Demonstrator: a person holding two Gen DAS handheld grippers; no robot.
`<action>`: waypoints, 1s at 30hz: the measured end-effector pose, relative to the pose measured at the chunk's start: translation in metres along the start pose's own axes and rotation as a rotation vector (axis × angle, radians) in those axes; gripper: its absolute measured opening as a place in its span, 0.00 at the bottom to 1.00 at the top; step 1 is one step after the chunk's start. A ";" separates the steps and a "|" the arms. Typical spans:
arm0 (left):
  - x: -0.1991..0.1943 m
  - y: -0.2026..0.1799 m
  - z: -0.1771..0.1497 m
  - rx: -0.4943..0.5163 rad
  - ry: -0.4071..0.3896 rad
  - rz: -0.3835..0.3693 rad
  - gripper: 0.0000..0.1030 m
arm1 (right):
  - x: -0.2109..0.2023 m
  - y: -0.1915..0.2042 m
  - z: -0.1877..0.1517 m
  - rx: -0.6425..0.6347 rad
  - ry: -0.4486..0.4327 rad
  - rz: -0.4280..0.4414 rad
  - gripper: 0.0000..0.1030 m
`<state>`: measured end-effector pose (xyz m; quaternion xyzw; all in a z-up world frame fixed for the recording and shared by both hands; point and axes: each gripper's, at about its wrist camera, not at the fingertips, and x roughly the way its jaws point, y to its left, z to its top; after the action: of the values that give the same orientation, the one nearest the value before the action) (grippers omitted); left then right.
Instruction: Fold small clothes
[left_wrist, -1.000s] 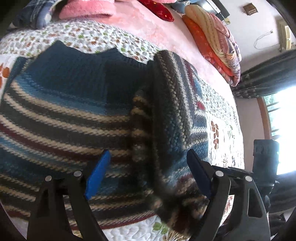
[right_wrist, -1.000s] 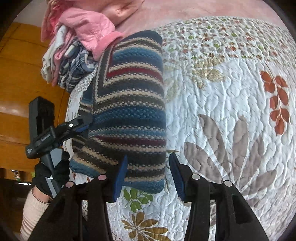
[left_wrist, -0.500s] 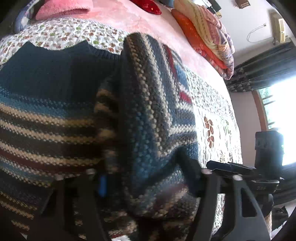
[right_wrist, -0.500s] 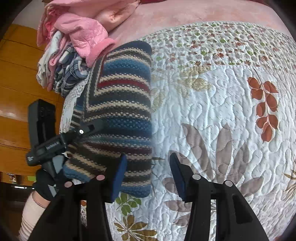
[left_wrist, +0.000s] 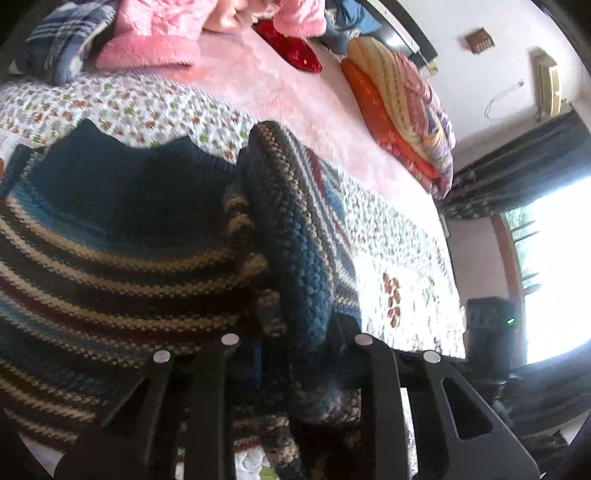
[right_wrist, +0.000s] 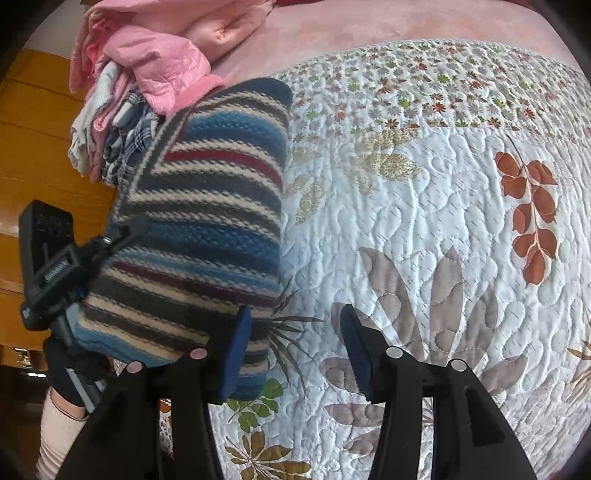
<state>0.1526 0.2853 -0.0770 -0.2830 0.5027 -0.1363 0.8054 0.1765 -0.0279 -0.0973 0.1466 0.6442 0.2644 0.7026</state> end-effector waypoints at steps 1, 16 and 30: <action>-0.005 0.000 -0.001 -0.007 -0.002 -0.006 0.22 | 0.000 0.002 0.001 -0.005 0.003 -0.001 0.49; -0.105 0.052 0.020 -0.047 -0.113 0.007 0.21 | 0.014 0.025 -0.001 -0.029 0.026 0.074 0.51; -0.121 0.154 0.026 -0.064 -0.082 0.104 0.22 | 0.051 0.095 -0.027 -0.098 0.079 0.246 0.63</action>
<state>0.1100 0.4780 -0.0713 -0.2877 0.4875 -0.0665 0.8217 0.1345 0.0745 -0.0916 0.1797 0.6349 0.3853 0.6451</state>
